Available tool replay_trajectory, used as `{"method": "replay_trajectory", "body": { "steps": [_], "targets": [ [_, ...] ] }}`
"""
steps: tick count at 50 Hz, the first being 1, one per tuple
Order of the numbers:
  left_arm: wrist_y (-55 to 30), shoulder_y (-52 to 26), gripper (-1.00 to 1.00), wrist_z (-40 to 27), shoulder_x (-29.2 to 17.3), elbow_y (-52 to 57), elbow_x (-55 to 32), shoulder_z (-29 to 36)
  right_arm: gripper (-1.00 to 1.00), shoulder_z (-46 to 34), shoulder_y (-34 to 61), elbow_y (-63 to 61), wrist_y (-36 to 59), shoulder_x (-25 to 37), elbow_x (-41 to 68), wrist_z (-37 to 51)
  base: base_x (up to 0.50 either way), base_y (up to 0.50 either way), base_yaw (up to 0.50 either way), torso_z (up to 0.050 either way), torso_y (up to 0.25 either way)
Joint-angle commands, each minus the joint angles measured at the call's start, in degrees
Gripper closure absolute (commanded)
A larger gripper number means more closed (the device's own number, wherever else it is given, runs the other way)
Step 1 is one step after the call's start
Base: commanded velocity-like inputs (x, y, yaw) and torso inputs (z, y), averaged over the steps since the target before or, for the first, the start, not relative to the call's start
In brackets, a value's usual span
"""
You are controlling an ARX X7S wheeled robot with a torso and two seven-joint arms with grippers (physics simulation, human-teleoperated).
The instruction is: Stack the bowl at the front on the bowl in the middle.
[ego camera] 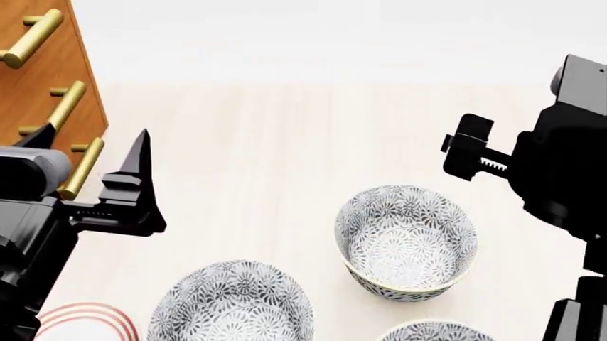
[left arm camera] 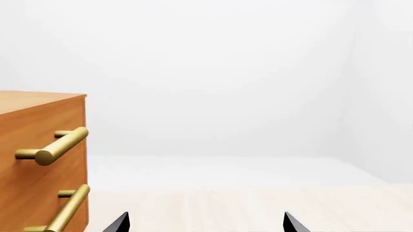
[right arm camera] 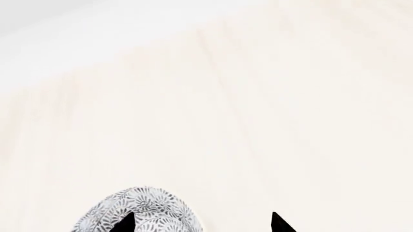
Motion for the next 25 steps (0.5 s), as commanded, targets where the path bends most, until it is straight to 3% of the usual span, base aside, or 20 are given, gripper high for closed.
{"method": "replay_trajectory", "body": {
  "steps": [1,15,25],
  "targets": [
    [0.4,0.1,-1.0,0.0,-0.4,-0.2,-0.4,0.5,-1.0,-1.3,2.4,10.1,-3.9,0.5,-1.3,-2.1,0.0,0.0,0.0,0.0,0.0],
    [0.8,0.4,-1.0,-0.2,-0.8,-0.7,-0.8,0.7,-1.0,-4.0,7.2,28.6,-12.2,0.1,-4.1,-8.4,0.0,0.0,0.0,0.0,0.0],
    [0.9,0.5,-1.0,-0.3,-1.2,-0.6,-1.1,0.9,-1.0,-4.4,7.7,32.2,-14.1,-0.1,-4.7,-9.3,0.0,0.0,0.0,0.0,0.0]
  ]
}}
